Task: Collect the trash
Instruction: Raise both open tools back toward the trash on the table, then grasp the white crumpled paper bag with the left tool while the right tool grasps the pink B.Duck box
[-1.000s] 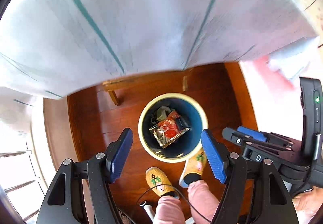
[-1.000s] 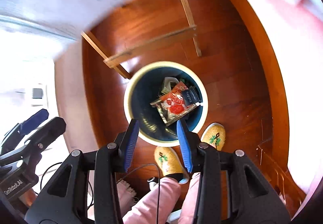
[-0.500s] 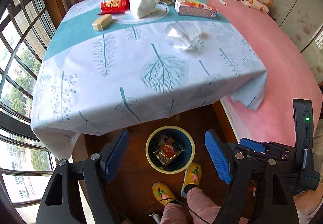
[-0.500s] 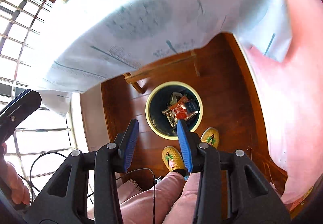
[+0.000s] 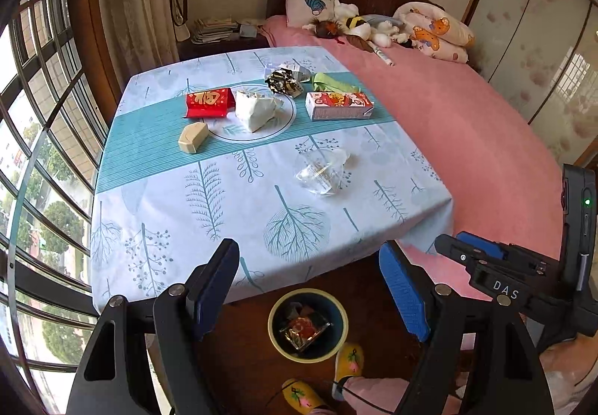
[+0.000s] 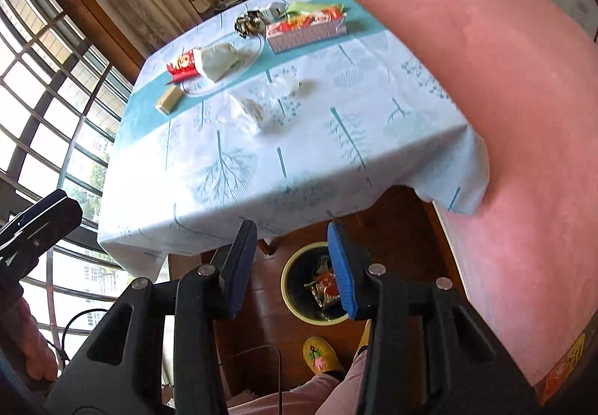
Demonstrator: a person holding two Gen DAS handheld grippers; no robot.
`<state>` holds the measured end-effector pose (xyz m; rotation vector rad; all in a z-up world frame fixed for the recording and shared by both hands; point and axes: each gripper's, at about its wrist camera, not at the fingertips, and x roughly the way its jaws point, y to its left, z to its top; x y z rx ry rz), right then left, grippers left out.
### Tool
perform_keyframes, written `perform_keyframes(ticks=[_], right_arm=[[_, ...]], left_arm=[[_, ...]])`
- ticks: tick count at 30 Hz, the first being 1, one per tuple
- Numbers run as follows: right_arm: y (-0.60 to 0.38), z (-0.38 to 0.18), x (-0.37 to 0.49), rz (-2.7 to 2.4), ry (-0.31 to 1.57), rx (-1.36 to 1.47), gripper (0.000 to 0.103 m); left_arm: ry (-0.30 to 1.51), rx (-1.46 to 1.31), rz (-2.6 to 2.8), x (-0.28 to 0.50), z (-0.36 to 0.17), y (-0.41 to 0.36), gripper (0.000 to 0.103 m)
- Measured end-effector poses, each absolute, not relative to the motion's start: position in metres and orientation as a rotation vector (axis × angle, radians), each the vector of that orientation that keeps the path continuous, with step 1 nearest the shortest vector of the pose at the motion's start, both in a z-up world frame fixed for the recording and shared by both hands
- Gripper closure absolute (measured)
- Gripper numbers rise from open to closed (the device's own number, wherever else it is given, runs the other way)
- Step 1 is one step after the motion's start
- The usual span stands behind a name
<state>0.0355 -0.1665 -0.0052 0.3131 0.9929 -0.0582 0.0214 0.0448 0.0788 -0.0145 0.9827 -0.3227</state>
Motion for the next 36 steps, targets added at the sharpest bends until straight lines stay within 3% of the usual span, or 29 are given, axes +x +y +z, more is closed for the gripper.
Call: perform_keyframes(ticks=[11, 29, 36], right_arm=[[-0.187, 0.054, 0.089, -0.047, 0.895, 0.235, 0.065], [-0.248, 0.002, 0.353, 0.270, 1.027, 0.047, 0.061], [-0.239, -0.038, 0.423, 0.422, 1.082, -0.154, 0.043]], left_arm=[[0.913, -0.008, -0.267, 0.075, 0.116, 0.034, 0.024], [1.066, -0.189, 0.158, 0.288, 0.039, 0.004, 0.024], [1.126, -0.253, 0.237, 0.324, 0.007, 0.007, 0.024]])
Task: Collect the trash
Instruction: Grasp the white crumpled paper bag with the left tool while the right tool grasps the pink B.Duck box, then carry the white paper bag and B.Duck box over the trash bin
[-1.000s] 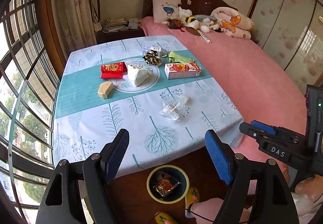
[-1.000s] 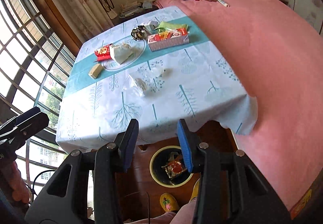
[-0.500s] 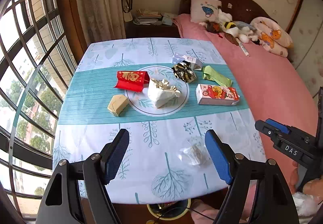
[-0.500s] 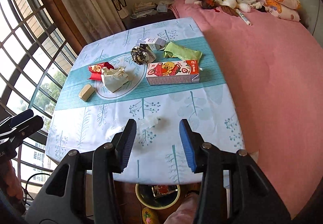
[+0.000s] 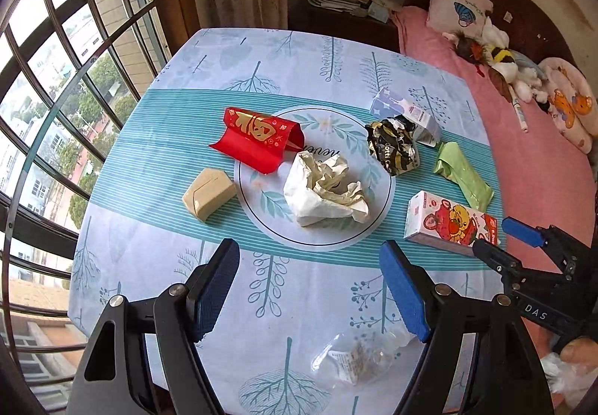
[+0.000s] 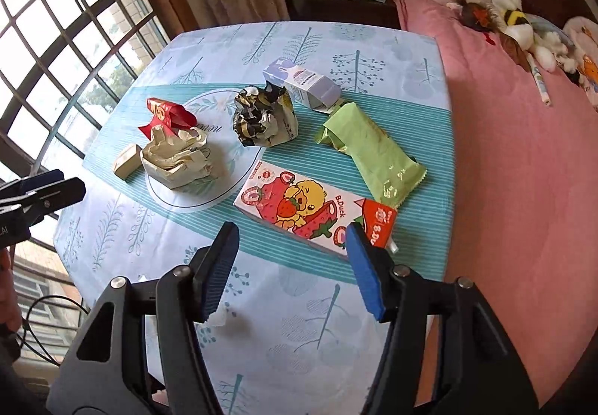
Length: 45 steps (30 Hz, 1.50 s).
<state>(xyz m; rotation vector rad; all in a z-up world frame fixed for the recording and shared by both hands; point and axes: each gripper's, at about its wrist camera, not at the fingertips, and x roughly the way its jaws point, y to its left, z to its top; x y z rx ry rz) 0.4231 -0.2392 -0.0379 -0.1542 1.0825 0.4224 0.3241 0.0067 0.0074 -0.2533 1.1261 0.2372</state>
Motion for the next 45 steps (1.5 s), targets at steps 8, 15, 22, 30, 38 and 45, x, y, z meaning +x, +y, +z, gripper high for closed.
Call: perform_keyframes(ticks=[8, 15, 22, 30, 38, 45], right_arm=[[-0.204, -0.089, 0.443, 0.617, 1.064, -0.537, 0.034], [-0.197, -0.107, 0.464, 0.667, 1.071, -0.562, 0.030], [-0.197, -0.121, 0.479, 0.685, 1.154, -0.489, 0.039], [-0.198, -0.121, 0.468, 0.670, 1.165, -0.439, 0.051], [-0.208, -0.108, 0.452, 0.614, 1.148, -0.329, 0.052], [-0.215, -0.082, 0.434, 0.546, 1.121, -0.218, 0.052]], left_arm=[[1.197, -0.318, 0.218, 0.365, -0.020, 0.009, 0.024], [1.280, -0.237, 0.194, 0.405, -0.053, -0.003, 0.024], [1.338, -0.130, 0.189, 0.428, -0.080, -0.007, 0.024], [1.378, 0.041, 0.216, 0.442, -0.103, -0.015, 0.040], [1.304, 0.051, 0.178, 0.427, -0.088, -0.020, 0.053], [1.221, 0.036, 0.175, 0.380, -0.047, -0.023, 0.053]])
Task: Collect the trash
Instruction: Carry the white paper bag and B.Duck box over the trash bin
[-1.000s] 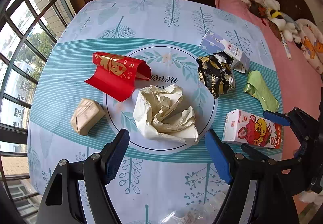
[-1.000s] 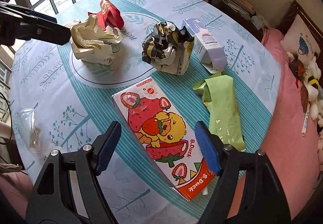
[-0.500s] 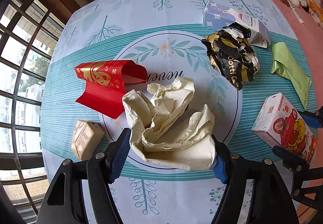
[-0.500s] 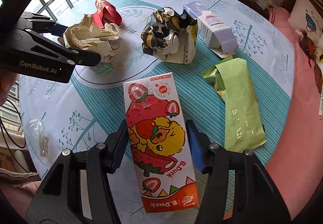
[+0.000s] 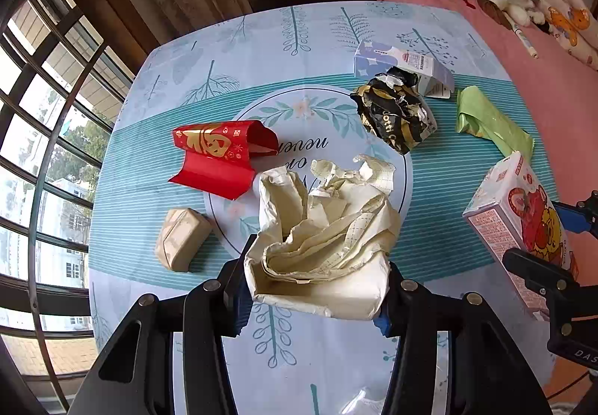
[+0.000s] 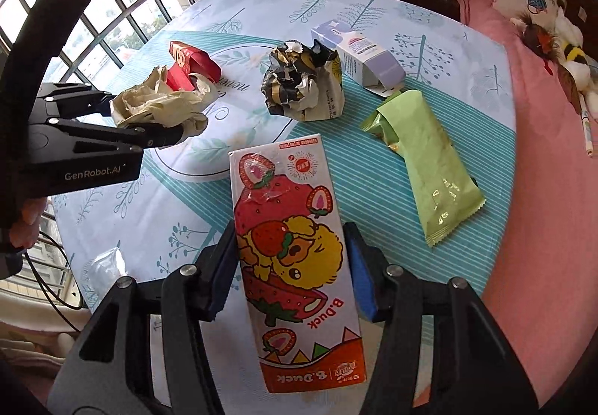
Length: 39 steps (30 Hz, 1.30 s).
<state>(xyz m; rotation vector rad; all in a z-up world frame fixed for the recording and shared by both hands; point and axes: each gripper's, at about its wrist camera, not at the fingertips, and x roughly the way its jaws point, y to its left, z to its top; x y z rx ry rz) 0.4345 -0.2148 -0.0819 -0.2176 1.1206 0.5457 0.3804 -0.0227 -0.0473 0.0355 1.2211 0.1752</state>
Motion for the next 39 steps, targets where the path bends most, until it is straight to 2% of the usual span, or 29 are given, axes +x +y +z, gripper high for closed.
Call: perform_keyframes(ticks=[11, 23, 31, 39], right_arm=[[-0.215, -0.018, 0.360, 0.451, 1.042, 0.035, 0.052], [-0.177, 0.020, 0.210, 0.332, 0.982, 0.184, 0.052], [-0.136, 0.019, 0.105, 0.240, 0.988, 0.227, 0.052], [-0.111, 0.004, 0.026, 0.185, 1.052, 0.226, 0.052]], left_arm=[[1.078, -0.006, 0.136, 0.261, 0.036, -0.006, 0.053], [0.967, 0.029, -0.013, 0.116, 0.087, 0.031, 0.053], [0.945, 0.043, -0.116, 0.024, 0.087, 0.061, 0.053], [1.035, 0.052, -0.200, -0.030, 0.046, 0.066, 0.053]])
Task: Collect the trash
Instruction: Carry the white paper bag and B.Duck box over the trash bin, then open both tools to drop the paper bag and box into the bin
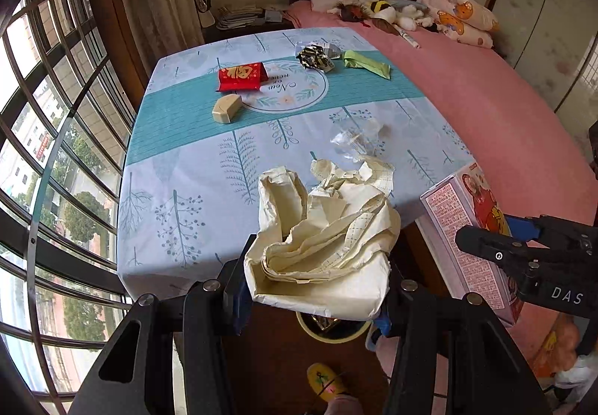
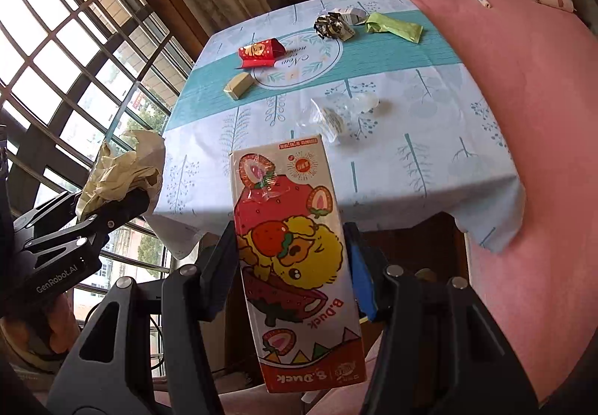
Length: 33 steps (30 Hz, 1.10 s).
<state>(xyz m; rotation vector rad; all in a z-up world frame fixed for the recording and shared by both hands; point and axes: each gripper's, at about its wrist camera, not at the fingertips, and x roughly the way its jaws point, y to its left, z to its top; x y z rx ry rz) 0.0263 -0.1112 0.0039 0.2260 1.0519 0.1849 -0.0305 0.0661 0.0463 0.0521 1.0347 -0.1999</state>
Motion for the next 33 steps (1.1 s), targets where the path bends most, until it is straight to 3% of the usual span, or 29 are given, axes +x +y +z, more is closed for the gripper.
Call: perform_keyframes(ticks=[12, 27, 33], right_arm=[[-0.144, -0.065, 0.002, 0.139, 1.165, 0.320, 0.052], [-0.198, -0.331, 0.015, 0.041, 1.315, 0.523, 0.052], [-0.203, -0.411, 0.026, 0.020, 1.343, 0.535, 0.052]], left_arm=[[1.207, 0.060, -0.240, -0.035, -0.060, 0.017, 0.053], [1.395, 0.046, -0.184, -0.011, -0.325, -0.032, 0.051], [1.437, 0.022, -0.201, 0.002, -0.401, -0.033, 0.047]])
